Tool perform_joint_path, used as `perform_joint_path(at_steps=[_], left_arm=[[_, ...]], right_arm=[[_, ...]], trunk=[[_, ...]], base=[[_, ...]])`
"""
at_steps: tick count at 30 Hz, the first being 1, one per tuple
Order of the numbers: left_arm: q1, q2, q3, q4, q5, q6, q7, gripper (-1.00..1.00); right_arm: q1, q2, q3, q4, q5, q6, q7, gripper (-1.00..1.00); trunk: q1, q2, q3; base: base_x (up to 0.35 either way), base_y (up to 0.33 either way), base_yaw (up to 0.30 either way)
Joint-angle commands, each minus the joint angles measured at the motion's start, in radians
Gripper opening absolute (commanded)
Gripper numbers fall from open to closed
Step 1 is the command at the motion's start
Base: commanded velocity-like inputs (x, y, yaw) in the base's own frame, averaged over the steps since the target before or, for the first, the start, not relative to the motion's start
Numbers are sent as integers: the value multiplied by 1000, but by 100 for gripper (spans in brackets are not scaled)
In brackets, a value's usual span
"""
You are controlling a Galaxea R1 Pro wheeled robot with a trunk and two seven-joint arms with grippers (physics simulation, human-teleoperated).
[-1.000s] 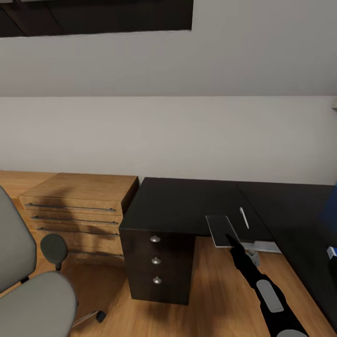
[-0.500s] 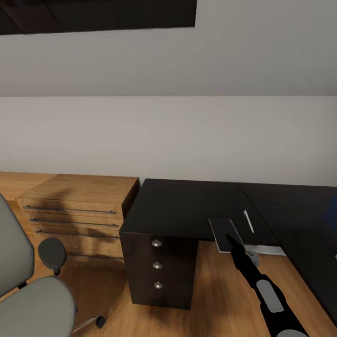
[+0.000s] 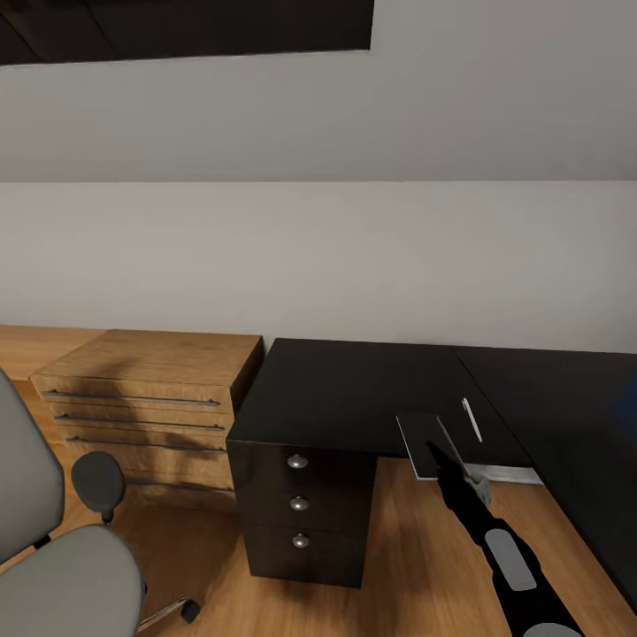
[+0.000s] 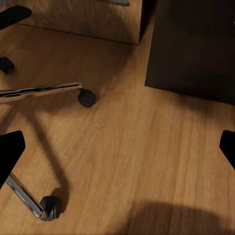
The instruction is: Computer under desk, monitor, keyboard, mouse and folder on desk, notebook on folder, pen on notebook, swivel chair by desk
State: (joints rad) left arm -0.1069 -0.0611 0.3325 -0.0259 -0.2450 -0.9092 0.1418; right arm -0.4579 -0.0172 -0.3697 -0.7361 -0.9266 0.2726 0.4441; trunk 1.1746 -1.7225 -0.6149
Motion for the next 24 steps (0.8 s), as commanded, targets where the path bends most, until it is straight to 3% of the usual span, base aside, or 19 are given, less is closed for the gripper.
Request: perform_joint_path(at_steps=[1, 12, 24], left_arm=[[-1, 0, 2, 0, -11, -2, 10, 100], [-1, 0, 2, 0, -11, -2, 10, 100], [-1, 0, 2, 1, -10, -2, 10, 100]], right_arm=[[-1, 0, -3, 0, -9, 10, 2, 100], [-1, 0, -3, 1, -9, 10, 2, 100], [-1, 0, -3, 3, -9, 9, 1, 100]], trunk=[[0, 0, -1], [0, 0, -1], [0, 0, -1]], base=[[2, 1, 0], [-1, 0, 0], [-94, 0, 0]])
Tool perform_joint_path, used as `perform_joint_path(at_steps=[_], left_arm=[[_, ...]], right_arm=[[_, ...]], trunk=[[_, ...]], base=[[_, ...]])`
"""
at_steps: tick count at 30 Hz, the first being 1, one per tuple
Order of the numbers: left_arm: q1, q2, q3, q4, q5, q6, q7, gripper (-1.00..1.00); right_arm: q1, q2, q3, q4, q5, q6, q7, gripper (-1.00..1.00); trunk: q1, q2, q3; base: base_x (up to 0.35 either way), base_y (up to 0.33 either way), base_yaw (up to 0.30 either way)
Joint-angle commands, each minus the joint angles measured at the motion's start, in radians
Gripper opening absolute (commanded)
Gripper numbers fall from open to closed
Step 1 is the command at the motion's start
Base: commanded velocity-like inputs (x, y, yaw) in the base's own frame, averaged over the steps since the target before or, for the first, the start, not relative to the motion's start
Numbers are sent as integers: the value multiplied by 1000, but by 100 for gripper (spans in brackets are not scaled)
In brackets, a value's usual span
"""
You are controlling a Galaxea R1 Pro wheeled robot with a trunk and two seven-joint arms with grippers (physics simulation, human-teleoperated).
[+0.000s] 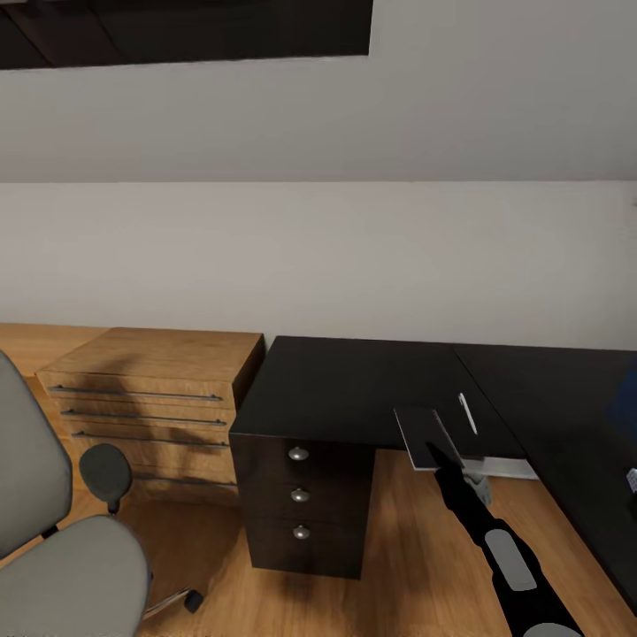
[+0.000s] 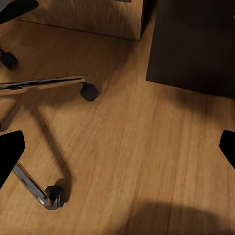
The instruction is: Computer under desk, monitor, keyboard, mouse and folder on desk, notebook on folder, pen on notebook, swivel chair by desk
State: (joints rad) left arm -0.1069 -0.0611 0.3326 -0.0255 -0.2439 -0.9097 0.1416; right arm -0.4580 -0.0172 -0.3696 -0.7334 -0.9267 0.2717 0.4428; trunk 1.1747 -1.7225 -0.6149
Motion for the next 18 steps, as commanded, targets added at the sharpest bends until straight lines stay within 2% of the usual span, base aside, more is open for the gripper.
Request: perform_joint_path(at_steps=[1, 17, 18], left_arm=[[0, 0, 2, 0, -11, -2, 10, 100], [0, 0, 2, 0, -11, -2, 9, 100], [0, 0, 2, 0, -11, -2, 10, 100]], right_arm=[[-1, 0, -3, 0, -9, 10, 2, 100], [-1, 0, -3, 2, -6, 10, 0, 100], [-1, 0, -3, 2, -6, 10, -1, -100]], trunk=[[0, 0, -1], [0, 0, -1], [0, 0, -1]], base=[[-25, 0, 0], [-5, 0, 0], [0, 0, 0]])
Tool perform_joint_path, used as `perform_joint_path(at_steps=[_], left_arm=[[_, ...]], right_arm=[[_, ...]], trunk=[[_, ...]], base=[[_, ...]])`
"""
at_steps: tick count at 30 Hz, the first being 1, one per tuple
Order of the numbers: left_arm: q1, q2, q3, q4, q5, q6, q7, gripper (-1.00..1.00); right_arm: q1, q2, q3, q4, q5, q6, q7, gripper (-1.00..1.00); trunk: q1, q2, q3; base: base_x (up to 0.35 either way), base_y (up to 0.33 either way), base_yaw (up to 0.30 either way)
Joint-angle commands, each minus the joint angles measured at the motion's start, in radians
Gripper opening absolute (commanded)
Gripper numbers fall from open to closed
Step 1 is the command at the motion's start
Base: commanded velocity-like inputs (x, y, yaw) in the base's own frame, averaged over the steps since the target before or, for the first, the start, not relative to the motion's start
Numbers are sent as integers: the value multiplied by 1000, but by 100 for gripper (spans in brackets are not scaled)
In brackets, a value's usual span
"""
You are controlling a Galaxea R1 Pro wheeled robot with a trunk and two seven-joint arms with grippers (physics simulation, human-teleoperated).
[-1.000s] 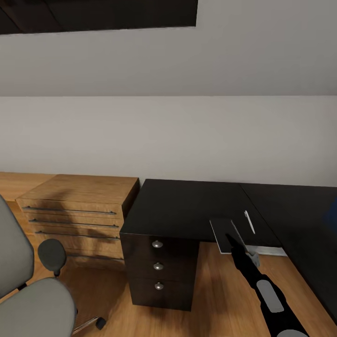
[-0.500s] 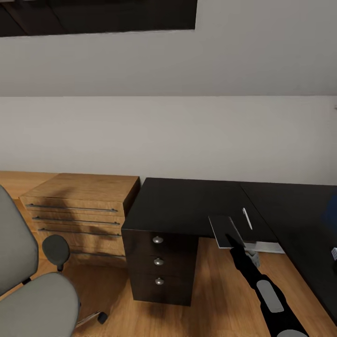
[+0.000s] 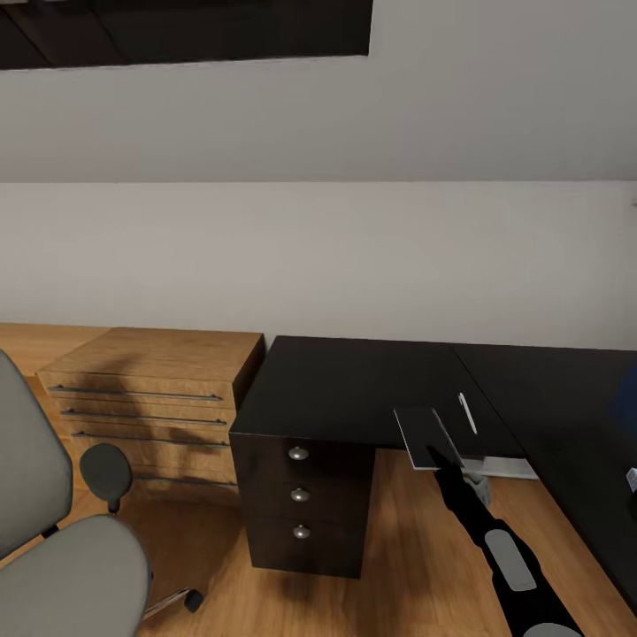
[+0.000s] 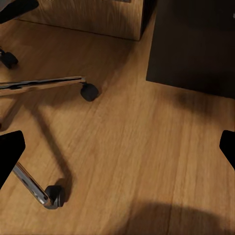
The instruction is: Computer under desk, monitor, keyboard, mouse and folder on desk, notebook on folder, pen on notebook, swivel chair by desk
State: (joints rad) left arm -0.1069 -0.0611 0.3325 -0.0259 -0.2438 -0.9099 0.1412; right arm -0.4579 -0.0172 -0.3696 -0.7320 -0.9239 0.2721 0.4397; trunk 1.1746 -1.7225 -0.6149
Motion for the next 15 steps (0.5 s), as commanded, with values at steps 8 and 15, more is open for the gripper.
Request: perform_joint_path(at_steps=[8, 15], left_arm=[[-1, 0, 2, 0, -11, -2, 10, 100], [-1, 0, 2, 0, -11, -3, 10, 100]], right_arm=[[-1, 0, -2, 0, -7, 9, -5, -100], [-1, -1, -3, 0, -8, 9, -10, -100]], trunk=[[0, 0, -1], [0, 0, -1]], base=[[0, 0, 0], [0, 0, 0]])
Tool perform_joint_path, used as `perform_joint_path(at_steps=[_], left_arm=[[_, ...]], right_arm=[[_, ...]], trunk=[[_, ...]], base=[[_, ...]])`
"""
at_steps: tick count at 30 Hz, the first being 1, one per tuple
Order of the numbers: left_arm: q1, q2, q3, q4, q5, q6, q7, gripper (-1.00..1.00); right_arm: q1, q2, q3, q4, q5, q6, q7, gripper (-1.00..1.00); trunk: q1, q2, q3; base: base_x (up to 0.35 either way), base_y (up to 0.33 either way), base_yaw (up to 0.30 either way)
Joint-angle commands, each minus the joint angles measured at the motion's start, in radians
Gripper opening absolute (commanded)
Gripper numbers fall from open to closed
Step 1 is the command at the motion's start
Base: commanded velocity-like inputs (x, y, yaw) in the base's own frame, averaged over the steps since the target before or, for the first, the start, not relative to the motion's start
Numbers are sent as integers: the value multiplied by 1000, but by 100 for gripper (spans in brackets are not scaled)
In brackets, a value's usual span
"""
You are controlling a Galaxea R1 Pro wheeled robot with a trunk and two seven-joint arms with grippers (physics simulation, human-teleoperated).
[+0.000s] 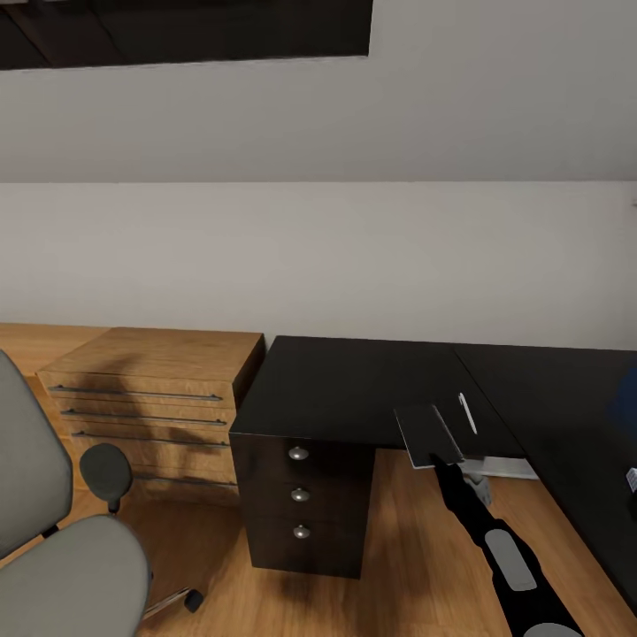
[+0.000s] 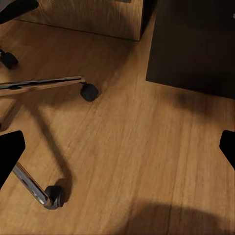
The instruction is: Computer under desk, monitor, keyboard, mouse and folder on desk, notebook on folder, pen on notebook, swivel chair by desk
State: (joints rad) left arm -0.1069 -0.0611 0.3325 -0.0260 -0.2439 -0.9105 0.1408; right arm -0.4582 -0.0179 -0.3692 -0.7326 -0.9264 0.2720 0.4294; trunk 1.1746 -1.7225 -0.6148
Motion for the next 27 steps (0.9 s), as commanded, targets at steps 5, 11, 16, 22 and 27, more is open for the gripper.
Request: perform_joint_path(at_steps=[5, 11, 16, 22, 27], left_arm=[[-1, 0, 2, 0, -11, -1, 10, 100], [-1, 0, 2, 0, -11, -2, 11, 100], [-1, 0, 2, 0, -11, -1, 11, 100], [-1, 0, 2, 1, -11, -1, 11, 100], [-1, 0, 2, 1, -11, -1, 12, 100]], right_arm=[[-1, -1, -5, 1, -6, 10, 0, -100], [-1, -1, -5, 1, -6, 9, 0, -100], [-1, -1, -5, 0, -6, 10, 0, -100], [-1, -1, -5, -2, -6, 10, 0, -100], [-1, -2, -5, -5, -6, 10, 0, -100]], trunk=[[0, 0, -1], [-15, 28, 11], [-35, 63, 27], [-58, 105, 46], [-77, 140, 62]], base=[[0, 0, 0], [0, 0, 0], [0, 0, 0], [0, 0, 0], [0, 0, 0]])
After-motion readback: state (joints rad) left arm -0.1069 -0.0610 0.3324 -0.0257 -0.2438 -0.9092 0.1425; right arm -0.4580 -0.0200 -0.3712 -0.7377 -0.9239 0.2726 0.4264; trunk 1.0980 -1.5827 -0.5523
